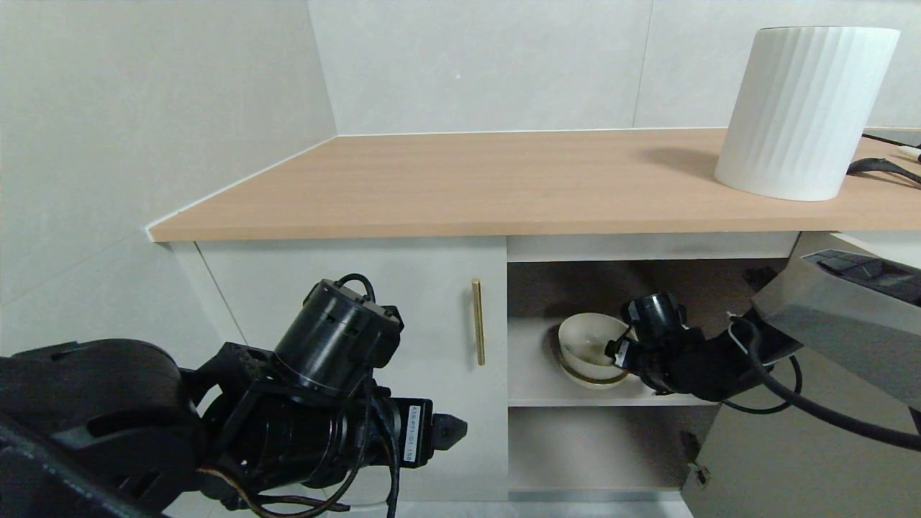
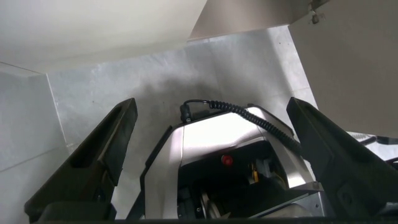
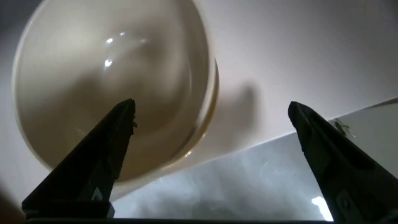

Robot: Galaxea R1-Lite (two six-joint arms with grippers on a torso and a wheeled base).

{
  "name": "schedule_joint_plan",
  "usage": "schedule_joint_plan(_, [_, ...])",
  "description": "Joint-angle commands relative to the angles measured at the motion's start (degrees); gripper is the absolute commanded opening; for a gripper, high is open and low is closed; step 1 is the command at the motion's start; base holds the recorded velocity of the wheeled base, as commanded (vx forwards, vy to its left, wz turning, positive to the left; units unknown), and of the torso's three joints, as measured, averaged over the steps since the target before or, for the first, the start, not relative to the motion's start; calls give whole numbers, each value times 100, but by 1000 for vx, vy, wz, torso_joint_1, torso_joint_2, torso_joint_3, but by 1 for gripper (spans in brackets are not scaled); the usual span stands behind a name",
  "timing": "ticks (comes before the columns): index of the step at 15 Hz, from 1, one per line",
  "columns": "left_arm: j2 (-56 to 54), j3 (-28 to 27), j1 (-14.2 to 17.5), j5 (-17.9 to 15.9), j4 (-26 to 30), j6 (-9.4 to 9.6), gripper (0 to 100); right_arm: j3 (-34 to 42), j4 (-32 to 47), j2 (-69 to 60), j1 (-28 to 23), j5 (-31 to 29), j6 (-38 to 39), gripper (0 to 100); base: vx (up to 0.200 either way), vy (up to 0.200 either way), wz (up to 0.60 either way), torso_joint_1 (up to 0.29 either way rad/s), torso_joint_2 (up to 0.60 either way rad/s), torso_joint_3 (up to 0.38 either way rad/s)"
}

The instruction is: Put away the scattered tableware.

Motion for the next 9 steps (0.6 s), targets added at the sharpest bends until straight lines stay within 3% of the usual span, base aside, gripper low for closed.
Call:
schedule_joint_plan(1, [-139,18,27,3,4,-1,100,460,4,-520,76,54,-120,100,0,0,0,0,0,0])
schedule_joint_plan(3, [-649,247,45,21,4,96,100,1339,-23,-1451,278,424,-498,100,0,0,0,0,0,0])
schedule_joint_plan(6, [-1536,528,54,-6,39,491,100,2605,13,-2875,823,564,-648,100,0,0,0,0,0,0])
schedule_joint_plan(9, [-1897,642,309,-6,65,509,100,2983,549,-4027,964,758,-929,100,0,0,0,0,0,0])
